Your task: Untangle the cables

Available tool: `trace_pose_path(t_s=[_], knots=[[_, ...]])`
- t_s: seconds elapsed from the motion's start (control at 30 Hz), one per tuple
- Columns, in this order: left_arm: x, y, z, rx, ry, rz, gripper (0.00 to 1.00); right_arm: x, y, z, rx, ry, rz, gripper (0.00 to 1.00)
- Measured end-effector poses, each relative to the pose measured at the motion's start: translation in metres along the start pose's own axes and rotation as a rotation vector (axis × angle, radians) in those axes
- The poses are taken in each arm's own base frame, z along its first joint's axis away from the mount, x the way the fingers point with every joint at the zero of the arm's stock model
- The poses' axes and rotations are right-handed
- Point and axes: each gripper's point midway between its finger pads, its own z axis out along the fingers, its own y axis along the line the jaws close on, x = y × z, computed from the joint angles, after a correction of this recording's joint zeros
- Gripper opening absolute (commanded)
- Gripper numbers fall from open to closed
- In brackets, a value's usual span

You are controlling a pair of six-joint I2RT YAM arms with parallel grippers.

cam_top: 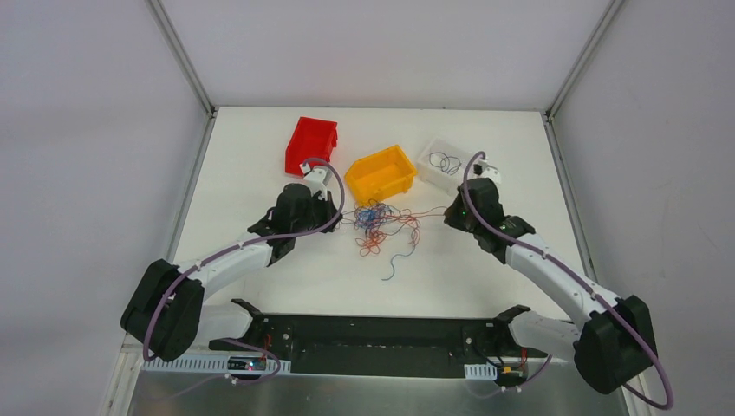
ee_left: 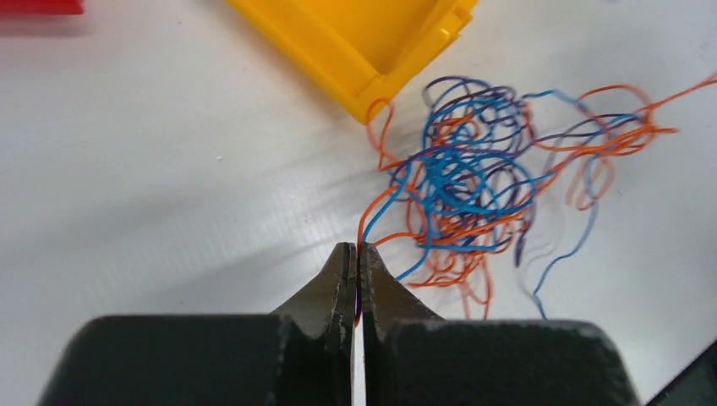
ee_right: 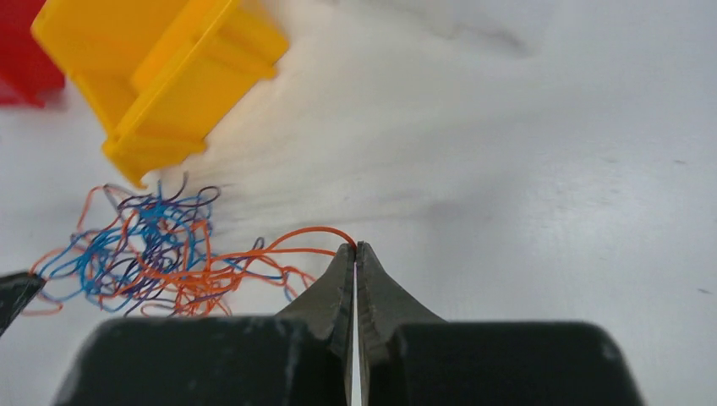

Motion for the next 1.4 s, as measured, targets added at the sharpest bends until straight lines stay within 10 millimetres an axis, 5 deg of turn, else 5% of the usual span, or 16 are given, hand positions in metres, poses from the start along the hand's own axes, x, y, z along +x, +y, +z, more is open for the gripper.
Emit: trace_pose_path(t_s=[0.33,0.5,0.7,0.77,0.8,0.83,0.87,0.9,1.13,1.27,1.4], knots=[[-0.021,0.052,-0.027,-0.316,-0.113,-0.008,0.00,-0.066,-0.079,-0.064,0.275,-0.365,0.257,0.00],[-0.029,0.082,-0.050,-0.495,-0.170,-0.009,0.00,-0.064,-0.111,-0.075,0.415,-0.405,0.317,0.00],[-0.028,0.089,-0.055,-0.538,-0.175,-0.006,0.00,-0.058,-0.112,-0.074,0.418,-0.375,0.309,0.00],[-0.027,0.089,-0.055,-0.535,-0.172,-0.004,0.00,-0.056,-0.108,-0.072,0.396,-0.356,0.297,0.04],[-0.027,0.086,-0.053,-0.518,-0.173,-0.002,0.00,-0.055,-0.106,-0.071,0.383,-0.345,0.290,0.22],[-0.027,0.083,-0.051,-0.496,-0.174,0.000,0.00,-0.054,-0.103,-0.070,0.369,-0.333,0.284,0.54],[-0.026,0.079,-0.049,-0.469,-0.174,0.003,0.03,-0.052,-0.098,-0.068,0.340,-0.314,0.274,0.74],[-0.024,0.073,-0.046,-0.422,-0.169,0.010,0.08,-0.050,-0.091,-0.066,0.304,-0.290,0.260,0.81],[-0.016,0.031,-0.031,-0.166,-0.123,0.064,0.59,-0.005,-0.020,-0.038,-0.007,0.018,0.084,0.85],[-0.010,0.019,-0.023,-0.085,-0.095,0.074,0.64,0.028,0.024,-0.029,-0.097,0.156,-0.083,0.83],[0.003,0.005,-0.008,0.008,-0.022,0.071,0.61,0.040,0.053,-0.017,-0.135,0.205,-0.163,0.82]])
